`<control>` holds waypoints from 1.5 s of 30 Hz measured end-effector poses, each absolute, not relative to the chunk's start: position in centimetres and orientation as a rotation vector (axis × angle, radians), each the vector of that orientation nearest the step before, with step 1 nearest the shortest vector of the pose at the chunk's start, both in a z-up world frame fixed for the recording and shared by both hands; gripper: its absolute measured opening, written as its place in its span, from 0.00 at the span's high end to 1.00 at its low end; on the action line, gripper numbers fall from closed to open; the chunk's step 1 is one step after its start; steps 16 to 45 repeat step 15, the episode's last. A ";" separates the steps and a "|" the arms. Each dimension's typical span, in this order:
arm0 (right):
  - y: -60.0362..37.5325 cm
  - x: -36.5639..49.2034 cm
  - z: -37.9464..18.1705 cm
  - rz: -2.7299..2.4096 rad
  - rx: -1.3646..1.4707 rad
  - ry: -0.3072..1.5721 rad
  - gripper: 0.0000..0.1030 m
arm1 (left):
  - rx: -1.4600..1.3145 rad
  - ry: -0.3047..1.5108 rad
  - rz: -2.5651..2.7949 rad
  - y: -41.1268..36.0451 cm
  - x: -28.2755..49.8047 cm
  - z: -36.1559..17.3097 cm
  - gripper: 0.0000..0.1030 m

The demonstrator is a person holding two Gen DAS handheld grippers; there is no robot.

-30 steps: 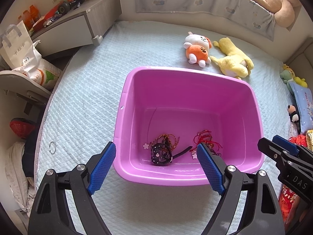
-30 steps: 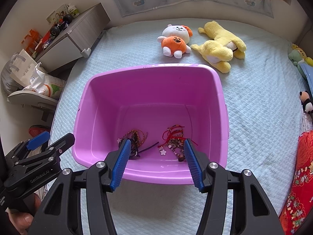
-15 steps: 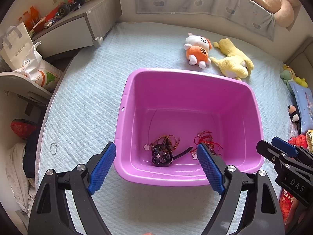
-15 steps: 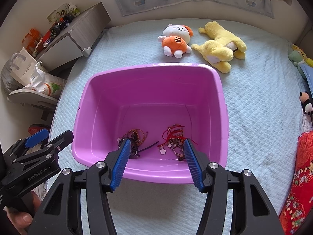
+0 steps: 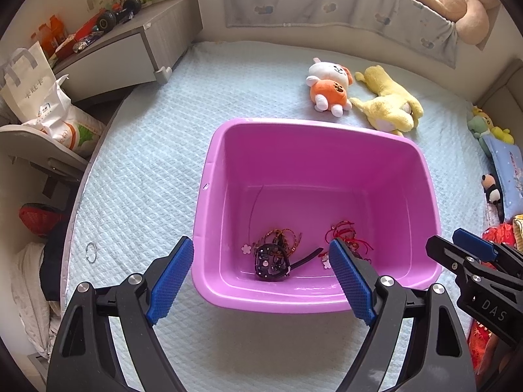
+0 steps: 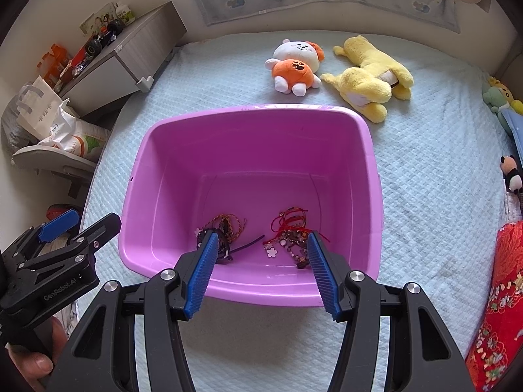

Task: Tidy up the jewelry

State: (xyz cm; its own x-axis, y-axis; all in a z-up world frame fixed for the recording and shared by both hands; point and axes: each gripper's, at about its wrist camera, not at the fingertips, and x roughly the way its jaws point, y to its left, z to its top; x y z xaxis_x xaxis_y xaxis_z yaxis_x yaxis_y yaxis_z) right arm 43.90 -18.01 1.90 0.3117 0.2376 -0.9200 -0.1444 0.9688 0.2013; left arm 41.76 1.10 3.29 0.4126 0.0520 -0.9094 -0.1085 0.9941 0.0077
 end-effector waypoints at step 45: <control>-17.9 43.8 1.8 0.254 0.090 1.232 0.47 | -0.073 1.181 0.104 1.2 41.9 3.0 0.17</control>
